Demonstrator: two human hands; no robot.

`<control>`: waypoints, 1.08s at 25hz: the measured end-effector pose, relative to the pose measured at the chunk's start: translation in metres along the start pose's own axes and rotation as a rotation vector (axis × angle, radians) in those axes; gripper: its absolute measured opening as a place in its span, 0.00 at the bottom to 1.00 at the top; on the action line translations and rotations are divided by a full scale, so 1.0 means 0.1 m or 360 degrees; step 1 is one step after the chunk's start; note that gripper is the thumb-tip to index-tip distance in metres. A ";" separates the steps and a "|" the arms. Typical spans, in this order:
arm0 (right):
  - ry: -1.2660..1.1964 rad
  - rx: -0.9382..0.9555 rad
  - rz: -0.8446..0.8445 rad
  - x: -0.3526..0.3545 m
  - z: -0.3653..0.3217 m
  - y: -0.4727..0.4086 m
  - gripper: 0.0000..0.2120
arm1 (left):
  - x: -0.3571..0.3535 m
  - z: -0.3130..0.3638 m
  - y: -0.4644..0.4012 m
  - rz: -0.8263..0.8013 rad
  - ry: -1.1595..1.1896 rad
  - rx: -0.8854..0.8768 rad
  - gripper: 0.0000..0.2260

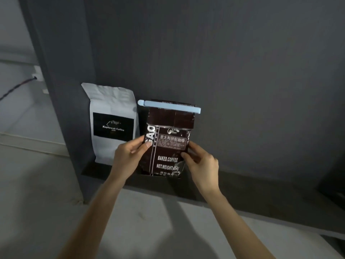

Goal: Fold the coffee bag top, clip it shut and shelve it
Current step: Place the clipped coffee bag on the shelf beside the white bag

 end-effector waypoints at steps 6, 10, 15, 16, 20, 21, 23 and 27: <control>0.0245 -0.0069 -0.0037 -0.39 0.38 -0.07 0.15 | -0.12 -0.61 -0.10 0.0192 -0.0141 0.0107 0.15; 0.0268 -0.0057 0.0020 -0.43 0.44 -0.07 0.14 | -0.12 -0.67 -0.12 0.0190 -0.0102 0.0081 0.14; 0.0251 -0.0018 0.0074 -0.43 0.41 -0.06 0.13 | -0.13 -0.65 -0.11 0.0249 -0.0023 0.0131 0.14; 0.0243 -0.0022 0.0070 -0.43 0.41 -0.06 0.13 | -0.13 -0.65 -0.11 0.0262 -0.0022 0.0138 0.14; 0.0268 0.0005 -0.0046 -0.41 0.39 -0.03 0.15 | -0.12 -0.55 -0.08 0.0243 -0.0208 0.0070 0.12; 0.0251 0.0013 -0.0130 -0.41 0.38 -0.03 0.16 | -0.12 -0.51 -0.09 0.0213 -0.0286 0.0052 0.10; 0.0190 0.0040 -0.0327 -0.40 0.33 -0.02 0.19 | -0.10 -0.44 -0.12 0.0125 -0.0439 0.0022 0.07; 0.0461 0.0120 -0.0470 -0.23 0.27 0.02 0.29 | -0.08 -0.34 -0.06 0.0070 -0.0507 0.0085 0.18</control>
Point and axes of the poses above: each hand's wrist, its own y-axis away from the middle knuckle, its own x-axis out of the back of the hand, z = x × y, the point moved 5 cm from there along -y, towards the middle knuckle, and after that the axes turned 3 degrees about y, right-handed, at the moved point
